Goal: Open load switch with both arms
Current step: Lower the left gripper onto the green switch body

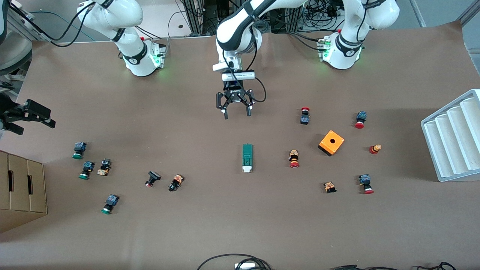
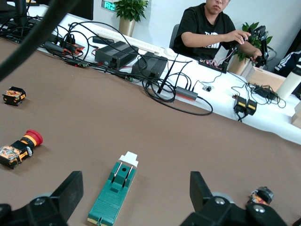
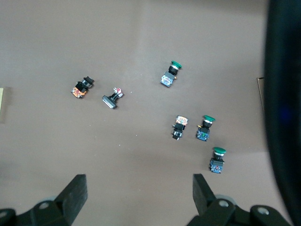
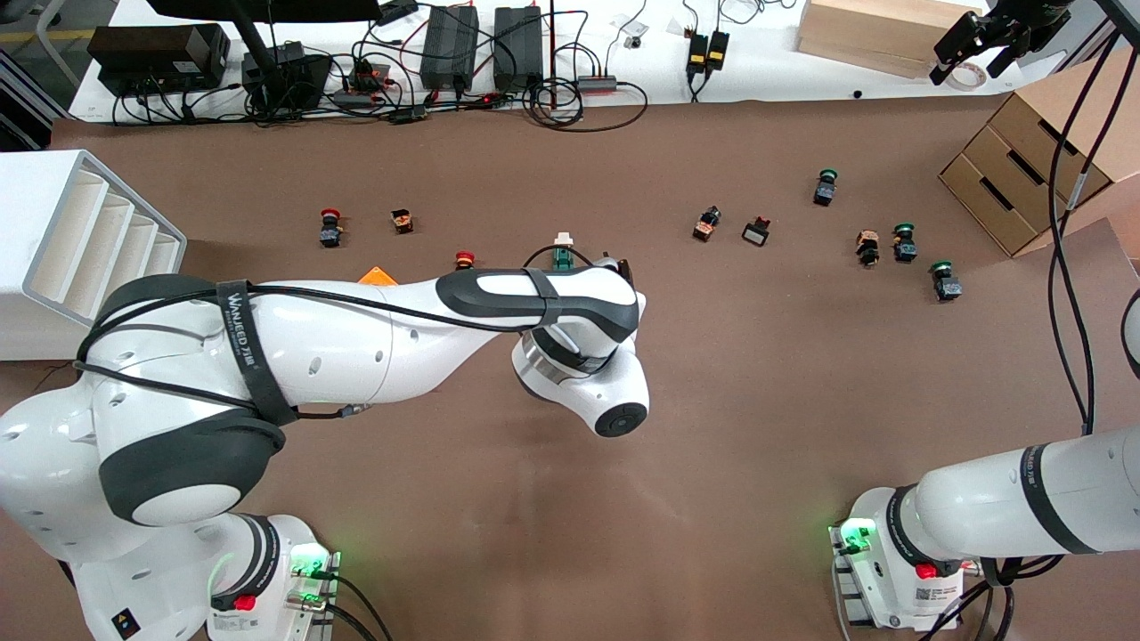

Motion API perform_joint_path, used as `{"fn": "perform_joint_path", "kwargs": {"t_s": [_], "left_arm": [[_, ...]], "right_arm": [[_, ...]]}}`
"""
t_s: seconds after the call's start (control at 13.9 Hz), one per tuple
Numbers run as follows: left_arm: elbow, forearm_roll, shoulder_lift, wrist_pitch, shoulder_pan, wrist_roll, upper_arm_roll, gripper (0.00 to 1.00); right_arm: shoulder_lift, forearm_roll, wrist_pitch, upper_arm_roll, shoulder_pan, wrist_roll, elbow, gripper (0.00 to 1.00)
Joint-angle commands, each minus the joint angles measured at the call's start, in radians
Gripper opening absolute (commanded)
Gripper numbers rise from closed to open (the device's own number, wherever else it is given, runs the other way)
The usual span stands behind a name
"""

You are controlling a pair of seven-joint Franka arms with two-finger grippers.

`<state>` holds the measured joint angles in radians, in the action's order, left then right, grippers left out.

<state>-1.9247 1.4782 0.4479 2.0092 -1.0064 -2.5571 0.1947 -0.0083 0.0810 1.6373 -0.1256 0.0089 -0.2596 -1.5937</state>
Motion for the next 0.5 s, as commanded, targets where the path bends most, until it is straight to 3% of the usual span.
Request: {"fn": "perform_joint_path", "kwargs": {"t_s": [0.0, 0.43], "left_arm": [[0.0, 0.022, 0.002, 0.013, -0.008, 0.096, -0.012, 1.0], [0.003, 0.022, 0.026, 0.0, -0.006, 0.203, -0.014, 1.0]], "right_arm": [[0.001, -0.015, -0.005, 0.004, -0.001, -0.001, 0.0, 1.0], [0.005, -0.015, -0.005, 0.007, 0.0, 0.0, -0.002, 1.0]]}}
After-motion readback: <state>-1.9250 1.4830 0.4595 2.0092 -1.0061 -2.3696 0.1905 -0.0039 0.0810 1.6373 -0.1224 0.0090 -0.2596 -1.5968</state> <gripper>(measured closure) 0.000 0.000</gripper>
